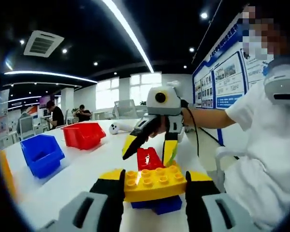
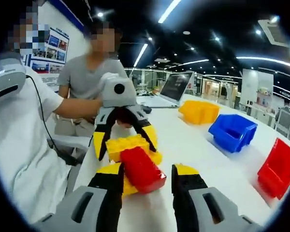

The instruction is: Take apart the toy blocks one by one and place each separated block into its matching bin, sorting the blocks by their type until all the connected pieces are disassembled and separated into the correct bins

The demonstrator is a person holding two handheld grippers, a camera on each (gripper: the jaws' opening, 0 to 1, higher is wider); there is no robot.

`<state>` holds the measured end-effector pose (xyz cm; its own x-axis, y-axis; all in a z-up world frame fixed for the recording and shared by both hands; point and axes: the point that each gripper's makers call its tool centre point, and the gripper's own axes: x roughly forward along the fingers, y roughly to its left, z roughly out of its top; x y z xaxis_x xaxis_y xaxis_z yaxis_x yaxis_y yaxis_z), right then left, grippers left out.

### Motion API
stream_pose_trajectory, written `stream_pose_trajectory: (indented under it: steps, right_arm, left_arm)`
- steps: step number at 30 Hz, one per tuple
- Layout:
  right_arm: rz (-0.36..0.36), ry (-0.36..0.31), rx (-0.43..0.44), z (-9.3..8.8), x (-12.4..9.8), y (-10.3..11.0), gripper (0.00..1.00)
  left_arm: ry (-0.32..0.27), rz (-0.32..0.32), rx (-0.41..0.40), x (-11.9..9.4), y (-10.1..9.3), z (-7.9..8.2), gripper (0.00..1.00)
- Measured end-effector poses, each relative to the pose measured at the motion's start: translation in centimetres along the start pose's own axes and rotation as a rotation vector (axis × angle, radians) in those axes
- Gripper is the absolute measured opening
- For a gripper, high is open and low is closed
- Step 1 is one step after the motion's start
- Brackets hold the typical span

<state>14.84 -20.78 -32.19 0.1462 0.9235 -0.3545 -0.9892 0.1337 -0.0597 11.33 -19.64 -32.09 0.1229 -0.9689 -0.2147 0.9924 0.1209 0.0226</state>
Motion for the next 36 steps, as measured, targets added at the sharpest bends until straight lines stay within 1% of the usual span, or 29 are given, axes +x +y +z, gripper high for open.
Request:
stream_pose_trajectory:
  steps: [2,4,8,10,11,15,19,20,21,22,24,26,30,31,32,33,36]
  right_arm:
    - [0.027,0.005,-0.001,0.0,0.0,0.5,0.33]
    - [0.048,0.013,-0.013,-0.1,-0.2,0.6,0.32]
    - [0.091,0.014,-0.032,-0.2,-0.3,0.8,0.29]
    - [0.135,0.021,-0.066,-0.3,-0.3,1.3,0.27]
    - [0.141,0.022,-0.078,-0.3,-0.3,1.3,0.26]
    - [0.144,0.021,-0.089,-0.3,-0.2,1.6,0.25]
    - [0.118,0.03,-0.146,-0.1,-0.1,2.0,0.24]
    - [0.108,0.03,-0.18,0.0,-0.2,1.9,0.24]
    - [0.099,0.031,-0.241,0.2,-0.2,1.9,0.24]
    - [0.072,0.05,-0.297,0.2,-0.1,1.7,0.24]
    - [0.086,0.051,-0.285,0.2,0.2,2.3,0.24]
    - [0.084,0.041,-0.274,0.1,0.0,1.9,0.24]
    - [0.082,-0.029,-0.165,0.2,0.0,2.5,0.25]
    - [0.048,-0.075,-0.101,0.7,-0.1,2.1,0.24]
    - [0.051,-0.099,-0.059,1.0,-0.5,1.9,0.24]
    - [0.044,-0.127,-0.032,1.3,-0.8,1.7,0.24]
    - [-0.01,-0.172,0.022,2.0,-1.8,0.4,0.24]
  left_arm:
    - [0.01,-0.01,0.0,-0.4,0.6,-0.1,0.5]
    - [0.02,-0.026,0.003,-0.4,0.4,-0.2,0.5]
    - [0.02,-0.048,0.007,-0.5,0.0,-0.3,0.5]
    - [0.02,-0.054,0.007,-0.5,-0.1,-0.3,0.51]
    - [0.022,-0.054,0.004,-0.5,-0.1,-0.4,0.51]
    - [0.026,-0.048,0.001,-0.7,0.0,-0.5,0.51]
    - [0.026,-0.047,0.003,-0.7,0.0,-0.5,0.5]
    - [0.027,-0.046,-0.001,-0.7,0.0,-0.5,0.5]
    - [0.027,-0.044,-0.01,-0.7,0.1,-0.5,0.5]
    - [0.03,-0.028,-0.017,-0.7,0.4,-0.5,0.5]
    - [0.028,-0.027,-0.013,-0.7,0.6,-0.5,0.5]
    - [0.027,-0.025,-0.009,-0.7,0.6,-0.6,0.5]
    - [0.015,-0.016,-0.009,-0.8,1.0,-0.5,0.5]
    - [0.016,-0.009,-0.009,-1.0,1.4,-0.6,0.5]
    - [0.015,-0.008,-0.009,-1.0,1.5,-0.6,0.5]
    - [0.014,-0.006,-0.01,-1.1,1.4,-0.6,0.51]
    - [0.013,0.001,-0.008,-1.1,1.6,-0.6,0.51]
